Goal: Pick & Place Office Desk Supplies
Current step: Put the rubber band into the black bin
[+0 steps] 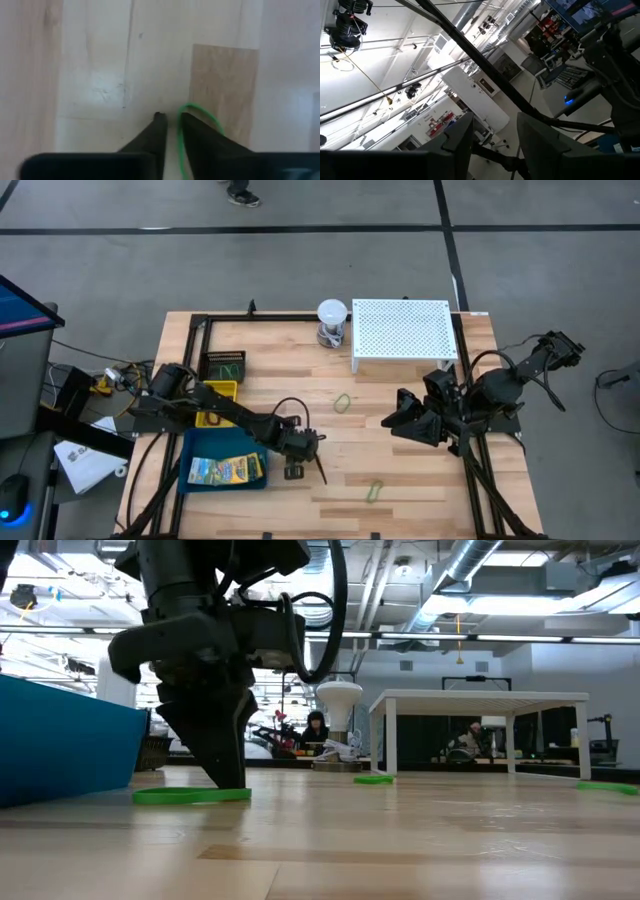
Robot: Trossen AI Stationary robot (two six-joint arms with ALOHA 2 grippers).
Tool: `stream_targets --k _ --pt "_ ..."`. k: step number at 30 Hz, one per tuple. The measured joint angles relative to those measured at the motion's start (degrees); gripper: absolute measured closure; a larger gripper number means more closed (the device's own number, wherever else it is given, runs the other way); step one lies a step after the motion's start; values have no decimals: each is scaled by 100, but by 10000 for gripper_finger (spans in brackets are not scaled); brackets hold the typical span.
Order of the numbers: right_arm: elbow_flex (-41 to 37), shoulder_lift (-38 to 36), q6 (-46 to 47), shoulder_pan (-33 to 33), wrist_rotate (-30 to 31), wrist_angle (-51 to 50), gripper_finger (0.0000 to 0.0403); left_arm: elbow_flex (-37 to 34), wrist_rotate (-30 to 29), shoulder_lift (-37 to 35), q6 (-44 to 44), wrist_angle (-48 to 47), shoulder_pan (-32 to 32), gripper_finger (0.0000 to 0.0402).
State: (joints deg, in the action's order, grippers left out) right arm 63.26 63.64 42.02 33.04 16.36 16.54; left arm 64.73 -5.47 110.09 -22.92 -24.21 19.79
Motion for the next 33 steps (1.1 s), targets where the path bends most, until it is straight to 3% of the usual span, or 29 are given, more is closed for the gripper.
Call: stream_targets --k 2,5,12,17,20,23,28,30,33 --pt "0 0 0 0 0 -5 255 -9 110 -27 -161 28 4 388" --pt "0 0 2 0 0 -57 255 -26 129 -54 -308 127 69 397" --pt "0 0 18 0 0 -129 255 -20 259 -213 -441 1491 207 401" --pt "0 0 109 6 0 -171 255 -24 1112 -608 -279 2370 308 401" --pt "0 0 111 62 2 -176 255 -26 1077 -897 -266 3149 380 401" --pt "0 0 111 74 11 -184 255 -22 95 -1130 -162 3938 147 401" --pt "0 0 109 57 20 -155 255 -24 -2023 -1609 378 4714 -734 401" --pt "0 -2 110 18 19 -127 255 -21 -2950 -1908 789 4579 -1114 401" --pt "0 -2 111 -17 18 -113 255 -19 -3866 -2515 1282 3316 -1779 401"
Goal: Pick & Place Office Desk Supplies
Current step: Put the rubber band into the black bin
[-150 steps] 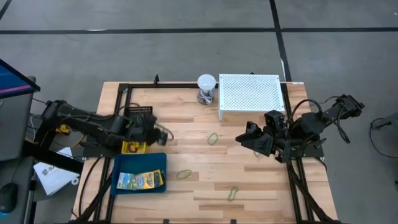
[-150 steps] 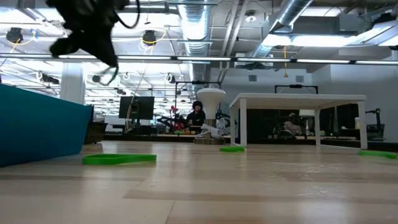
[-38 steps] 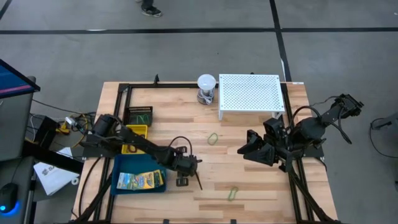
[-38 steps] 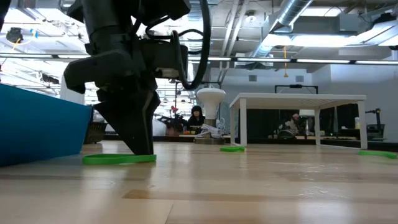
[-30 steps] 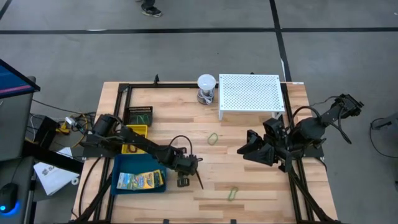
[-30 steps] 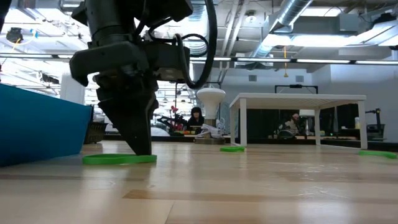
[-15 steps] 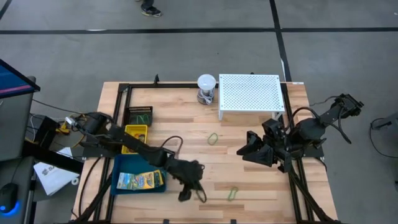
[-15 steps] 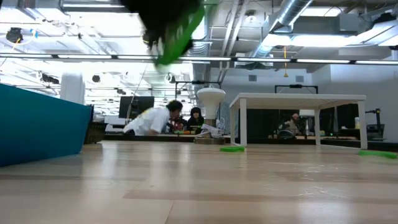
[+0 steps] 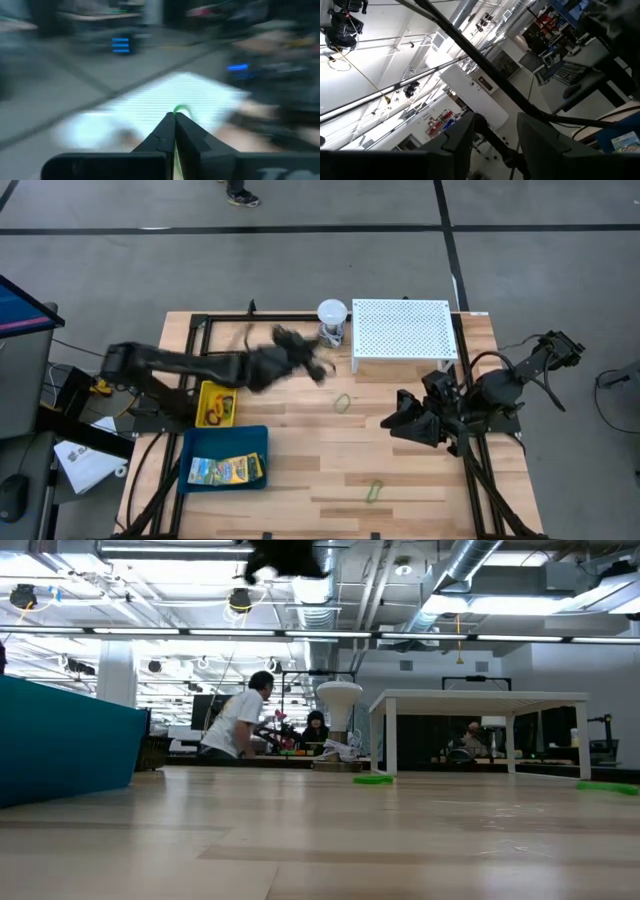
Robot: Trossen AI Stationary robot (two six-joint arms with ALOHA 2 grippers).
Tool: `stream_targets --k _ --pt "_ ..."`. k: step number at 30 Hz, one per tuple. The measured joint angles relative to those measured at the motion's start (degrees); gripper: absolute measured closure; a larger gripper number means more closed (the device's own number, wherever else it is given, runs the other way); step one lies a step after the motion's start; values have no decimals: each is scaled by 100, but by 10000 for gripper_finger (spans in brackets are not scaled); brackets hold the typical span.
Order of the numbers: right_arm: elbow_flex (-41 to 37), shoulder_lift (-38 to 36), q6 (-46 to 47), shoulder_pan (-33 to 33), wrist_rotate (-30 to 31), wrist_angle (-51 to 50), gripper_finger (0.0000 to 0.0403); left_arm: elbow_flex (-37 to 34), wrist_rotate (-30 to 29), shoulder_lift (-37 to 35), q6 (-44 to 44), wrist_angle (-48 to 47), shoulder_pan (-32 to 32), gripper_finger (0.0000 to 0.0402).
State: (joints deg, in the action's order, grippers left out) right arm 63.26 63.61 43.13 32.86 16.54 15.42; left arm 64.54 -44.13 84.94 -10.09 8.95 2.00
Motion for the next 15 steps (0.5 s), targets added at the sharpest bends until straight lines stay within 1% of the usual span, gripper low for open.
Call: stream_targets --k 1,2,5,8,11,15 --pt "0 0 -2 0 2 10 255 10 -78 -231 50 -599 -247 401" --pt "-1 0 -2 0 2 21 255 2 -148 -459 -47 -1398 -489 401" --pt "0 0 -5 0 2 18 255 1 -150 -1032 -759 -3575 -1319 401" --pt "0 0 -83 0 2 9 255 -3 -159 -1426 -1456 -5503 -2026 401" --pt "0 0 -147 0 4 1 255 -34 -42 -1640 -2062 -6805 -2483 401" --pt "0 0 -245 -2 6 0 255 -399 330 -1773 -2905 -7456 -2736 401"
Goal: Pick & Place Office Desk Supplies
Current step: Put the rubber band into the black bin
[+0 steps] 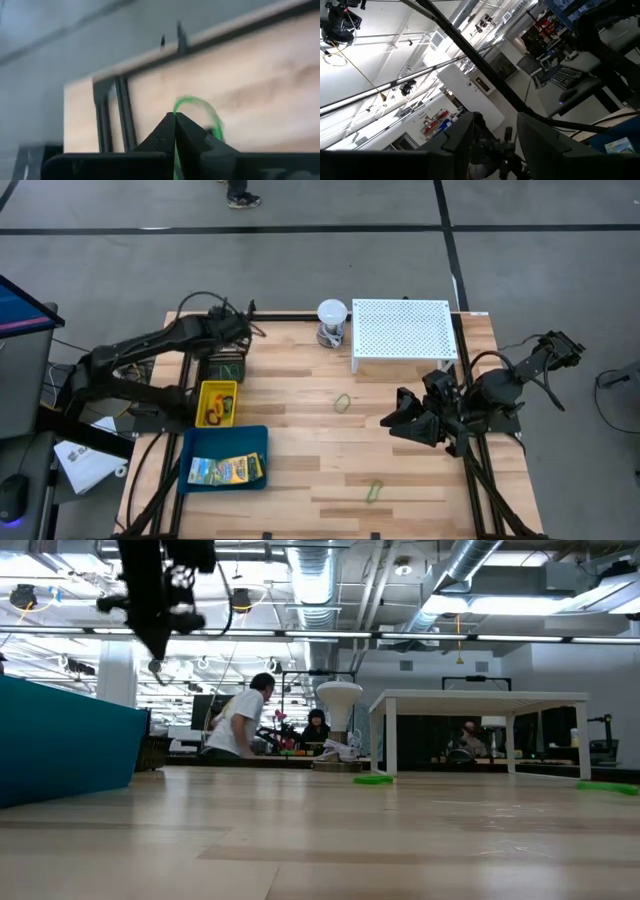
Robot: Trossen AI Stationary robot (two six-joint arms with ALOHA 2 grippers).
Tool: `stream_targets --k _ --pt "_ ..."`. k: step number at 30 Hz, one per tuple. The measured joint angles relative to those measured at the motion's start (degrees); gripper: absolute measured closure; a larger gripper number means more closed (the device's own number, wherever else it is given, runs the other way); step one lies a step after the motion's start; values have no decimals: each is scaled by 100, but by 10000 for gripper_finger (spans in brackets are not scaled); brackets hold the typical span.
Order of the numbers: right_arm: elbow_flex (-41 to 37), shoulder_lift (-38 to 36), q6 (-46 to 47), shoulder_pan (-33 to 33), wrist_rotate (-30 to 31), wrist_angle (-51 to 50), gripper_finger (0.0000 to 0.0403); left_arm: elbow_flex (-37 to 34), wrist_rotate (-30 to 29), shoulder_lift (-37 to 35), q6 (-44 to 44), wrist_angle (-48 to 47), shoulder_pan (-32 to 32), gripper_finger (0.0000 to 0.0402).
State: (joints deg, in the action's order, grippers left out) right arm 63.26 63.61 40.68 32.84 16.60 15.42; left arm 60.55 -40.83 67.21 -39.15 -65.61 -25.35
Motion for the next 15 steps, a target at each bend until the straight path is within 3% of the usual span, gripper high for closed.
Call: stream_targets --k 7,15 --pt "0 0 -78 0 10 -20 255 -1358 553 -10 -1504 139 -23 401" --pt "0 0 -21 -12 11 -38 255 -2354 371 -10 -2441 724 -25 401"
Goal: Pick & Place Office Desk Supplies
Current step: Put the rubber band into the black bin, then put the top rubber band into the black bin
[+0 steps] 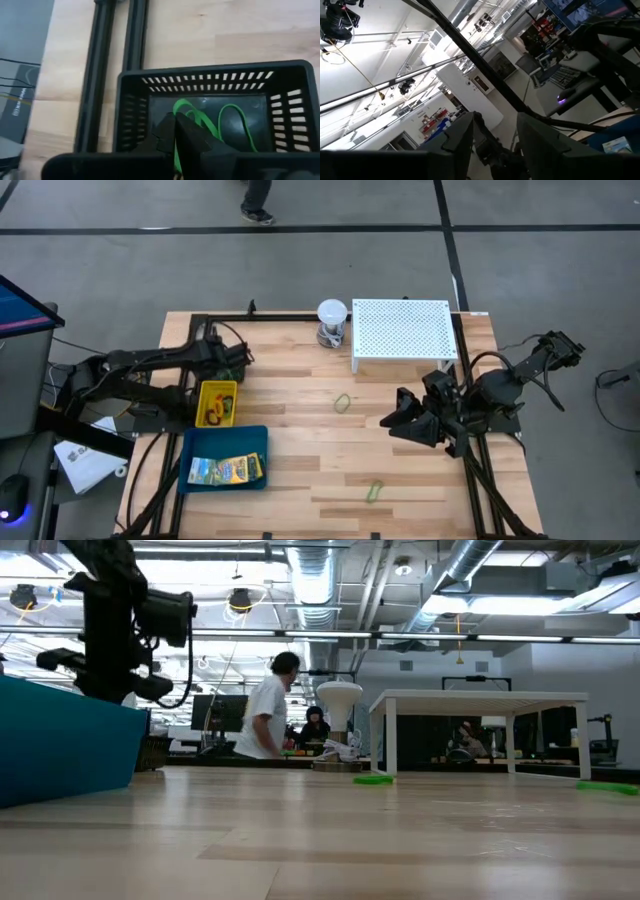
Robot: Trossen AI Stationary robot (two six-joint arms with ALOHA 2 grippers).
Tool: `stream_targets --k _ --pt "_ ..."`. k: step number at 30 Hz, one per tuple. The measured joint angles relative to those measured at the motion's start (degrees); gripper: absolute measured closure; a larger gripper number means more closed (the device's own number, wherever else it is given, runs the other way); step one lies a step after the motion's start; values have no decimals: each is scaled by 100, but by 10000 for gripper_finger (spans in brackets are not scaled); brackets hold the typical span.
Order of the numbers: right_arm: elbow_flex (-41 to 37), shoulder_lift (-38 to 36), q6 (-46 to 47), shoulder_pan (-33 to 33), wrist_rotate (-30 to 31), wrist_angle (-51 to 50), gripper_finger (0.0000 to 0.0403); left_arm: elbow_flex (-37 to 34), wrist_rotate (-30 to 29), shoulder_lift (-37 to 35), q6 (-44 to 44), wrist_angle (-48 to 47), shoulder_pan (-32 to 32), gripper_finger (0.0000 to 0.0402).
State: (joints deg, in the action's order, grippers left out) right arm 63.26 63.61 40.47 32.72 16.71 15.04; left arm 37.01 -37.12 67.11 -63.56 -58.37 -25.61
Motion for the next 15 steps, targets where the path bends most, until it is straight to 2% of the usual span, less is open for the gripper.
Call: stream_targets --k 7,15 --pt "0 1 155 -23 -2 -47 255 -197 13 0 -38 295 2 386" --pt "0 2 156 -23 -9 -47 255 -156 154 0 16 285 2 306"
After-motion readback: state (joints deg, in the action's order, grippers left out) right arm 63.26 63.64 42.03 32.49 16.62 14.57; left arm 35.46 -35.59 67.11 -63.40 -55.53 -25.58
